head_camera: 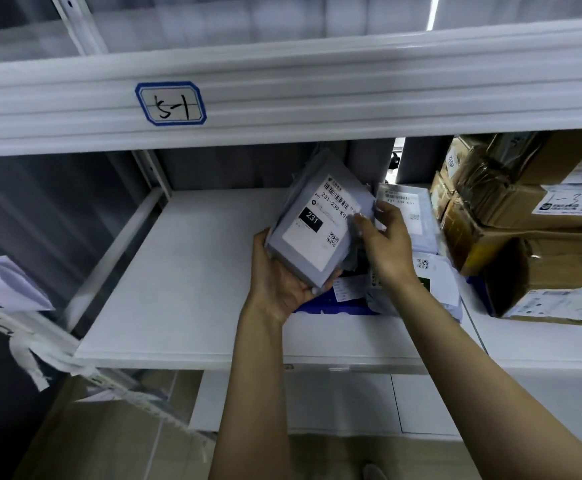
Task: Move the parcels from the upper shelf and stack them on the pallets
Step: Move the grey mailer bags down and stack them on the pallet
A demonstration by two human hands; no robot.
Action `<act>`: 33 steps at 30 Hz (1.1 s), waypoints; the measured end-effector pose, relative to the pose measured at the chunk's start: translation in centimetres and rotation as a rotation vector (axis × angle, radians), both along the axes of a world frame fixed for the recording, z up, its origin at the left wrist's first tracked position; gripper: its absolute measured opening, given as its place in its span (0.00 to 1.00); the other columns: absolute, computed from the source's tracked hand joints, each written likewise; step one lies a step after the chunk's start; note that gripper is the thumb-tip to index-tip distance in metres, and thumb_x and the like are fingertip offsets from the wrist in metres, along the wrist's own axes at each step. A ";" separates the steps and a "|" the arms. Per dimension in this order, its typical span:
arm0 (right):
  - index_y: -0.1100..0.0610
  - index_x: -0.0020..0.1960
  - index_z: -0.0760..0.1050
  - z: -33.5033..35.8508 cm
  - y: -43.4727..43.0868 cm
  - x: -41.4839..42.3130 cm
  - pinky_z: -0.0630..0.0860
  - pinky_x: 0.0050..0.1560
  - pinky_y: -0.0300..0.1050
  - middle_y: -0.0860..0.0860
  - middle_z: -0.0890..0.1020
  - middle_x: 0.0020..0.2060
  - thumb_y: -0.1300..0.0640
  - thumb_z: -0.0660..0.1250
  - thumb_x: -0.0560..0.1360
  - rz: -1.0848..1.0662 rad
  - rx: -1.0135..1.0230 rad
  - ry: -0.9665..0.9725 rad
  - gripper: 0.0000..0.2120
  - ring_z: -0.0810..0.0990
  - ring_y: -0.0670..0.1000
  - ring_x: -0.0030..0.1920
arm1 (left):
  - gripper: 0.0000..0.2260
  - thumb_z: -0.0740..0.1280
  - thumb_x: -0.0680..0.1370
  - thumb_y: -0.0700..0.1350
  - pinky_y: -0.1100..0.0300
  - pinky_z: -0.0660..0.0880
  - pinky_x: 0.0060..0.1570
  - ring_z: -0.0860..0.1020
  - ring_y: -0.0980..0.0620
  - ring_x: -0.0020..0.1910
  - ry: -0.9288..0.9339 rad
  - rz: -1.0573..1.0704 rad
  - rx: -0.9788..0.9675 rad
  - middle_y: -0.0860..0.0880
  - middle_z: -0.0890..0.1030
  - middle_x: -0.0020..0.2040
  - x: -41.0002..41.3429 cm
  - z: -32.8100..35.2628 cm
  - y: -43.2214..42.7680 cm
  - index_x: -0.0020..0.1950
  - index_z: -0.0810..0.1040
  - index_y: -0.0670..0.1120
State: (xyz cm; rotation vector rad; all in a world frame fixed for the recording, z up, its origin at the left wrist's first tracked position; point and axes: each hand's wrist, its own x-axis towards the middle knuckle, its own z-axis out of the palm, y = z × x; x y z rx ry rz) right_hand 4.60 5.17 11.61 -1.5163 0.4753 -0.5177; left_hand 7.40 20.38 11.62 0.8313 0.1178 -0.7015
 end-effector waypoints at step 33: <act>0.57 0.64 0.75 -1.1 -5.5 5.3 0.78 0.59 0.55 0.51 0.82 0.54 0.63 0.61 0.71 -0.045 -0.085 0.166 0.22 0.81 0.55 0.54 | 0.02 0.65 0.79 0.39 0.63 0.78 0.32 0.79 0.51 0.36 -0.251 0.437 0.619 0.46 0.80 0.45 3.7 -7.1 -3.8 0.51 0.74 0.45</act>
